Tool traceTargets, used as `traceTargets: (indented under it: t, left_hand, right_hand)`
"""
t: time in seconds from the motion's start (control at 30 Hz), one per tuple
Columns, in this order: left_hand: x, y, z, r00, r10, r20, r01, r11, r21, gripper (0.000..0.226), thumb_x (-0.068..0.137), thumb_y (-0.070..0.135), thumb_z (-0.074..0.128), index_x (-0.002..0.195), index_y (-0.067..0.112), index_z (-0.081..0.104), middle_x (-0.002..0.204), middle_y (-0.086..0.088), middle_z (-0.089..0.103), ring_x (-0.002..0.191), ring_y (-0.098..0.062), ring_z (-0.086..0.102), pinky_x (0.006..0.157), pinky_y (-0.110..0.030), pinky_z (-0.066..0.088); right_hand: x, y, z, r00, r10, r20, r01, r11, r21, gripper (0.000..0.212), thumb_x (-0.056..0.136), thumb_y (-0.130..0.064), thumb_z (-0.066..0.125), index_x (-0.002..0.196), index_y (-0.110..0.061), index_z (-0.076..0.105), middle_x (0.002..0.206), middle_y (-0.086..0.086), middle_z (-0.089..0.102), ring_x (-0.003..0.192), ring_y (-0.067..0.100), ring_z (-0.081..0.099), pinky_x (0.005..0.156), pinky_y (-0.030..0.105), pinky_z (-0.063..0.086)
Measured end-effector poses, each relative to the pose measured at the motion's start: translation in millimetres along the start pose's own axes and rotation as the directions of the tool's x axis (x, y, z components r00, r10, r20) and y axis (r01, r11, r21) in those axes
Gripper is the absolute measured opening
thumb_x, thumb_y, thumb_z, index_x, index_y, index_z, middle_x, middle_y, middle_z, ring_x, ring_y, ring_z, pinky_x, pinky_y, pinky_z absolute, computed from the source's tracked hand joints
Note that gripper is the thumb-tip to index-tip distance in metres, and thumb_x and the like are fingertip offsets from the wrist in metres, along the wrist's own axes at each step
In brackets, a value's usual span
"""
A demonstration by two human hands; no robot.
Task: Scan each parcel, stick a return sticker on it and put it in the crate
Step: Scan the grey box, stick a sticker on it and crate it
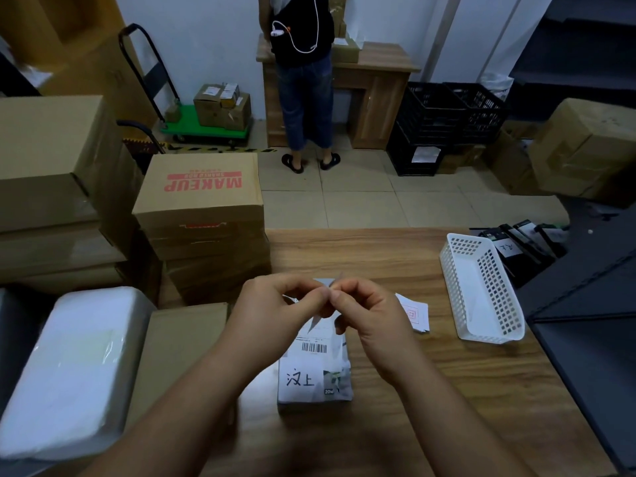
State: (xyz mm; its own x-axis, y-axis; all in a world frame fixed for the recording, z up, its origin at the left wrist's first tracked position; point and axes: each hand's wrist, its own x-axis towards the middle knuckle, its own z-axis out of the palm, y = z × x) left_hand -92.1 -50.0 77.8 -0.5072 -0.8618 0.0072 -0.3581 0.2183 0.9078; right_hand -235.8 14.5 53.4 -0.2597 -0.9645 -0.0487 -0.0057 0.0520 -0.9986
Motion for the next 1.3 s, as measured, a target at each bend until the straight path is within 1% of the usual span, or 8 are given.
traceTargets:
  t: [0.2,0.3,0.47,0.63,0.73,0.93,1.07,1.3]
  left_hand:
    - [10,-13,10,0.982,-0.188,0.033,0.190,0.943,-0.274,0.012,0.089,0.023,0.067,0.082,0.020,0.076,0.082,0.005,0.073,0.077,-0.006,0.067,0.074,-0.028,0.055]
    - [15,-16,24,0.963,-0.268,0.036,0.260,0.881,-0.396,0.012,0.090,0.022,0.066,0.084,0.017,0.075,0.079,0.003,0.072,0.077,-0.009,0.068,0.074,-0.032,0.054]
    - [20,-10,67,0.954,-0.263,0.144,0.300,0.862,-0.409,0.016,0.091,0.021,0.064,0.080,0.021,0.075,0.081,0.000,0.074,0.082,-0.015,0.069,0.077,-0.032,0.053]
    - [40,5,123,0.924,-0.296,0.240,0.370,0.847,-0.382,0.015,0.091,0.018,0.064,0.079,0.019,0.073,0.074,0.003,0.072,0.073,-0.008,0.064,0.071,-0.027,0.048]
    - [49,17,163,0.910,-0.314,0.272,0.397,0.849,-0.349,0.014,0.093,0.017,0.062,0.082,0.015,0.071,0.067,0.009,0.069,0.065,-0.001,0.063,0.071,-0.028,0.047]
    - [74,38,232,0.903,-0.409,0.133,0.426,0.811,-0.402,0.013,0.094,0.015,0.060,0.085,0.011,0.068,0.077,0.002,0.068,0.063,-0.002,0.063,0.055,-0.018,0.048]
    - [85,42,254,0.869,-0.493,0.050,0.451,0.747,-0.489,0.013,0.093,0.008,0.053,0.081,0.007,0.059,0.067,-0.003,0.059,0.052,-0.006,0.057,0.049,-0.021,0.046]
    - [77,34,267,0.810,-0.582,-0.065,0.483,0.727,-0.488,0.011,0.090,0.005,0.054,0.089,0.013,0.060,0.066,-0.001,0.060,0.057,-0.016,0.056,0.059,-0.030,0.042]
  right_hand:
    - [2,13,-8,0.990,0.099,-0.097,-0.099,0.995,0.011,0.030,0.093,-0.013,0.057,0.070,-0.030,0.067,0.074,0.001,0.067,0.074,0.013,0.062,0.063,0.029,0.047]
    - [2,17,-19,0.956,0.220,-0.194,-0.210,0.975,0.072,0.020,0.095,-0.008,0.051,0.081,-0.016,0.063,0.080,0.012,0.067,0.077,0.017,0.061,0.063,0.029,0.047]
    - [-7,22,-45,0.958,0.257,-0.130,-0.236,0.959,0.158,0.019,0.094,-0.018,0.061,0.111,-0.011,0.063,0.104,0.011,0.070,0.087,0.022,0.068,0.073,0.033,0.056]
    - [-20,44,-104,0.894,0.357,-0.271,-0.295,0.924,0.243,0.019,0.098,-0.018,0.055,0.106,-0.009,0.070,0.095,0.021,0.070,0.072,0.023,0.065,0.074,0.034,0.053]
    - [-27,59,-152,0.862,0.372,-0.344,-0.346,0.928,0.136,0.021,0.097,-0.020,0.059,0.103,-0.005,0.070,0.089,0.024,0.070,0.071,0.023,0.063,0.069,0.032,0.052]
    - [-36,104,-249,0.787,0.384,-0.483,-0.461,0.886,-0.045,0.019,0.096,-0.021,0.058,0.083,-0.010,0.067,0.059,0.000,0.060,0.049,0.008,0.052,0.051,0.026,0.043]
    - [-31,132,-300,0.773,0.356,-0.525,-0.506,0.845,-0.171,0.006,0.093,-0.021,0.062,0.097,-0.020,0.066,0.069,0.003,0.067,0.054,0.009,0.056,0.054,0.026,0.043]
    - [6,152,-344,0.760,0.187,-0.623,-0.448,0.845,-0.292,0.021,0.099,-0.027,0.054,0.111,-0.018,0.068,0.093,0.004,0.071,0.068,0.010,0.065,0.053,0.012,0.044]
